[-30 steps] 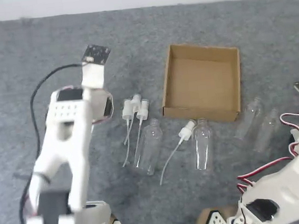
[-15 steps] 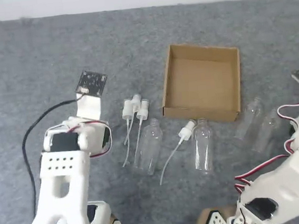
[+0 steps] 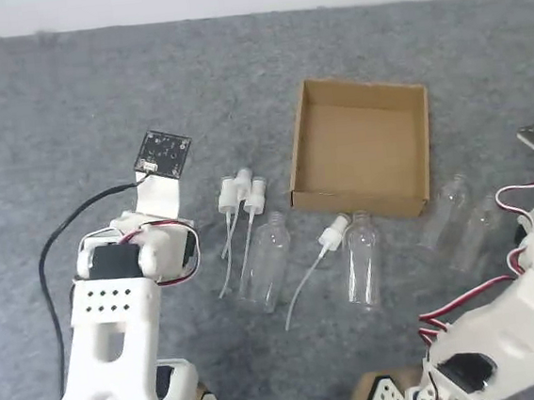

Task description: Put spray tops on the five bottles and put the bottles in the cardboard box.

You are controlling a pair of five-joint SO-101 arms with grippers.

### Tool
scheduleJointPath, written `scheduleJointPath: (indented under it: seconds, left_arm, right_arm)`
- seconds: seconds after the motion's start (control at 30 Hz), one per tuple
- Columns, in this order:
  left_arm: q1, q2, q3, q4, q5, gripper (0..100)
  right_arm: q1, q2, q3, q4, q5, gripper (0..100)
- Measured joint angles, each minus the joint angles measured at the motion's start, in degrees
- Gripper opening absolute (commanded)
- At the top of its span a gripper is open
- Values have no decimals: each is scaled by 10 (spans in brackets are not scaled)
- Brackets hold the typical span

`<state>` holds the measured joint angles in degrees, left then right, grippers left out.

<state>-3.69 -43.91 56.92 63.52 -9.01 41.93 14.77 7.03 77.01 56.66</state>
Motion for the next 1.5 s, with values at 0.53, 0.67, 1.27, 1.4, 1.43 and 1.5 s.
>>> scheduleJointPath:
  seconds: [0.53,0.67,1.27,1.4,1.43,1.5]
  left_arm:
    - [0,0,0,0,0,13]
    - [0,0,0,0,0,13]
    - [0,0,-54,25,13,13]
    - [0,0,-143,80,24,13]
    - [0,0,-169,92,25,13]
    - [0,0,-223,117,25,13]
  right_arm:
    - [11,14,7,-19,25,202]
    - [13,14,7,-23,27,114]
    - [-70,-156,-39,61,-84,45]
    - [-201,-280,-40,86,-183,45]
    - [-239,-309,-40,87,-211,44]
    - [-323,-365,-40,87,-267,43]
